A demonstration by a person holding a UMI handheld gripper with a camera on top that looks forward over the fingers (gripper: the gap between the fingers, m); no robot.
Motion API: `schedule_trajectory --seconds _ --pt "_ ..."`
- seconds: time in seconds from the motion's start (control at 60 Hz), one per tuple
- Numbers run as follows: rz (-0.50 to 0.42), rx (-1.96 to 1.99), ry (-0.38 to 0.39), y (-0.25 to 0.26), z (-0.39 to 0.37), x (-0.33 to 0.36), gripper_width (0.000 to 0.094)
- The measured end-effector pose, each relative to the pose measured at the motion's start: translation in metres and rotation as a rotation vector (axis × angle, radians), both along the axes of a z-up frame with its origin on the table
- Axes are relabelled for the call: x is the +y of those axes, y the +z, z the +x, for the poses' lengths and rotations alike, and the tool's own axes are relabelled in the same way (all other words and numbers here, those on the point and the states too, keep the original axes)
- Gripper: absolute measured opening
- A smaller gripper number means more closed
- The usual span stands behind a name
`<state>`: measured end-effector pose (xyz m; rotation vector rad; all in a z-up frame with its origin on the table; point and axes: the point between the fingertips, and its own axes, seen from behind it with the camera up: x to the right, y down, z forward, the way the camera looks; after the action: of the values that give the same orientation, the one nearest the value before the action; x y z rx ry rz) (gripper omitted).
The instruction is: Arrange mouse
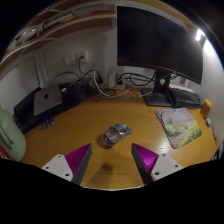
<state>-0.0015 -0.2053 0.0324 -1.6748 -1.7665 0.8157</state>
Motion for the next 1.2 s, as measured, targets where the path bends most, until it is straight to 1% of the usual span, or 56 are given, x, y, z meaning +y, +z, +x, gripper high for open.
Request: schedule_trajectory --seconds 0.45,0.567,0.733,0.8,0.883,0.983,1.0,1.05,1.15,1.2 --pt "-0.018 -0.015 -0.064 -0.037 -0.073 -0.002 0.085" --pt "-0.027 -0.009 -0.067 -0.037 -0.09 -0.004 0.0854" --pt "-0.02 -0.014 -0.043 -0.04 -0.115 -0.012 0.0851" --pt "-0.014 -0.02 -0.041 -0.042 -0.121 -0.013 0.0805" --pt "0.002 -0.026 -0.04 -0.046 -0.126 -0.01 0.0692" --pt "0.026 -0.03 -0.029 -0.049 -0.129 -0.006 0.0586" --pt "0.031 -0.03 -0.024 -0.05 -0.129 -0.006 0.0535" --pt "0.04 -0.027 -0.015 -0.049 -0.13 -0.006 0.0523" --pt "0.052 -0.032 -0.001 -0.049 -0.129 -0.007 0.0452" --pt "0.04 -0.042 0.0 -0.049 -0.128 -0.008 0.0415"
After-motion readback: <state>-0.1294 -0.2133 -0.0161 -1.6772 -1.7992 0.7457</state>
